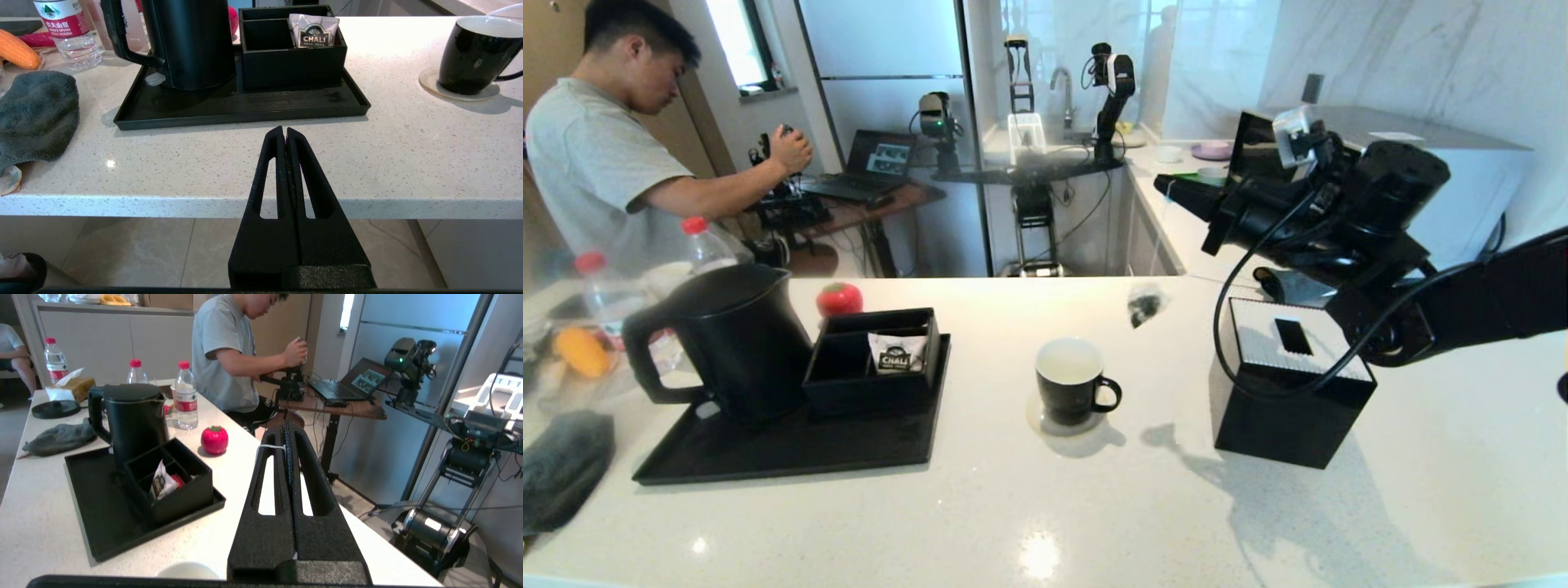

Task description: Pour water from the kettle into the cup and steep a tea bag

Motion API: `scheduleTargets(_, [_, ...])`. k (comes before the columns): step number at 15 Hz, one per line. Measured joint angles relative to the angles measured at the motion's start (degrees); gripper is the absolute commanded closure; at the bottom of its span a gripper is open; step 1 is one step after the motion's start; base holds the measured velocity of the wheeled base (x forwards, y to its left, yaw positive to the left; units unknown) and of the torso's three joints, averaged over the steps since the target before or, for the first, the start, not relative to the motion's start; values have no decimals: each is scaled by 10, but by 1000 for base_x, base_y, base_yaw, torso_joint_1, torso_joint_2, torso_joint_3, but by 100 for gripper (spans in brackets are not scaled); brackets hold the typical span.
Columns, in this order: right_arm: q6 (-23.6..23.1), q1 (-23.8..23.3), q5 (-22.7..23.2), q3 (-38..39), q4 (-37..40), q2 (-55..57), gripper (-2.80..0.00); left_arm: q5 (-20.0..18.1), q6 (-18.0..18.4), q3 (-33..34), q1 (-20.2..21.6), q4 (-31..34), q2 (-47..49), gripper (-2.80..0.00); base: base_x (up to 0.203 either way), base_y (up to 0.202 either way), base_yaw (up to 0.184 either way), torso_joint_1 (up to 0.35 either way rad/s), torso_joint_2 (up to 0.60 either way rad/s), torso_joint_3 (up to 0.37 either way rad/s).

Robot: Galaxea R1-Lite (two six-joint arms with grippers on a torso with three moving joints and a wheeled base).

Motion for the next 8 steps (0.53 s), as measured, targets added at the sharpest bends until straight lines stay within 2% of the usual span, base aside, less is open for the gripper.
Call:
scheduleTargets(3, [0,0,1,-30,37,0,0,0,0,0,0,0,0,0,0,0,0,0,0,0])
scheduleTargets(8, [0,23,2,-24,31,1,0,0,-1,0,0,0,0,0,0,0,0,0,0,0])
